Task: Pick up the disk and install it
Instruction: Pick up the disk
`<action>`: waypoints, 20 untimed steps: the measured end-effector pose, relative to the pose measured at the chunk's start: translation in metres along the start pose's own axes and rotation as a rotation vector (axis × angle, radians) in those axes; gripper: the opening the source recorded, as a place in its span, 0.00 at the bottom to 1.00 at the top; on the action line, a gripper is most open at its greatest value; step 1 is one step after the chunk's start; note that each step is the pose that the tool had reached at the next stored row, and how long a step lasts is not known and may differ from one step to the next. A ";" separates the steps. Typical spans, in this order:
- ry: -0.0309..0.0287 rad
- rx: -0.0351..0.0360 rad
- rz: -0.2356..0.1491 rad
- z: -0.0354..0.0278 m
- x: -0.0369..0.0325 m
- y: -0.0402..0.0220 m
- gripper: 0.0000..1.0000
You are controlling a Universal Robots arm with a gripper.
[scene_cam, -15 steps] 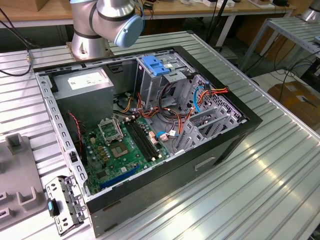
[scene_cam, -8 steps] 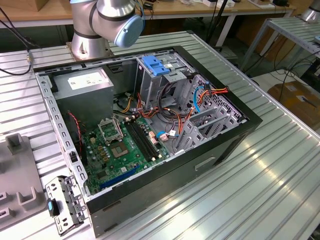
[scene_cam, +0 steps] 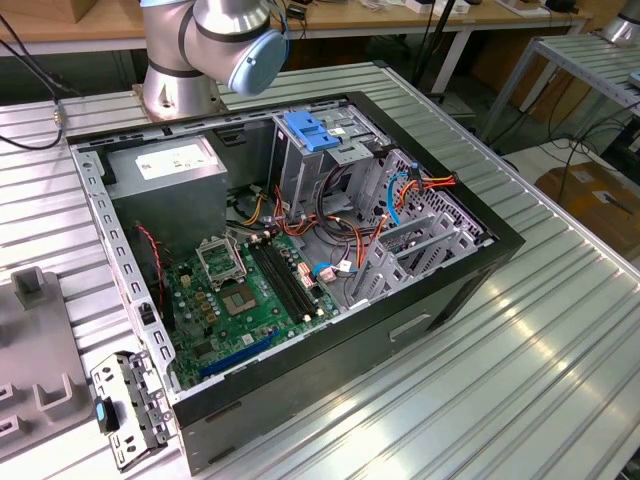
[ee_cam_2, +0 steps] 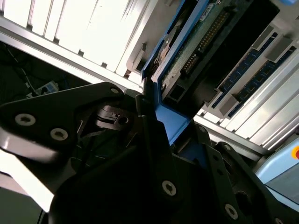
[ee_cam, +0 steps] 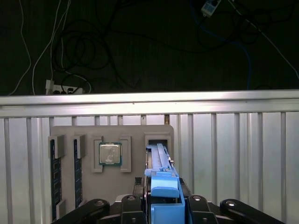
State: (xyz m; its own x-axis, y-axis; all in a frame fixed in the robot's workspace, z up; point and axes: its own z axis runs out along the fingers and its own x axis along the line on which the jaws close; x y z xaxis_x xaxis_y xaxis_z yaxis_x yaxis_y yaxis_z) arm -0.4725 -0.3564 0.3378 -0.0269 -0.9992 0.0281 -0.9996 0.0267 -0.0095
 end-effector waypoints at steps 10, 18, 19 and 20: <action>-0.0001 -0.0002 0.000 -0.0057 0.0002 0.0000 0.37; 0.0000 -0.0004 0.000 -0.0100 0.0003 -0.0001 0.37; -0.0001 -0.0004 0.000 -0.0104 0.0003 -0.0001 0.37; -0.0001 -0.0004 0.000 -0.0109 0.0003 -0.0001 0.37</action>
State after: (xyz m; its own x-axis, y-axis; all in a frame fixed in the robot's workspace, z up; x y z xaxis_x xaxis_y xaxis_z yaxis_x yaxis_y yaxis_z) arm -0.4725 -0.3564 0.3487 -0.0269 -0.9992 0.0280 -0.9996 0.0267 -0.0091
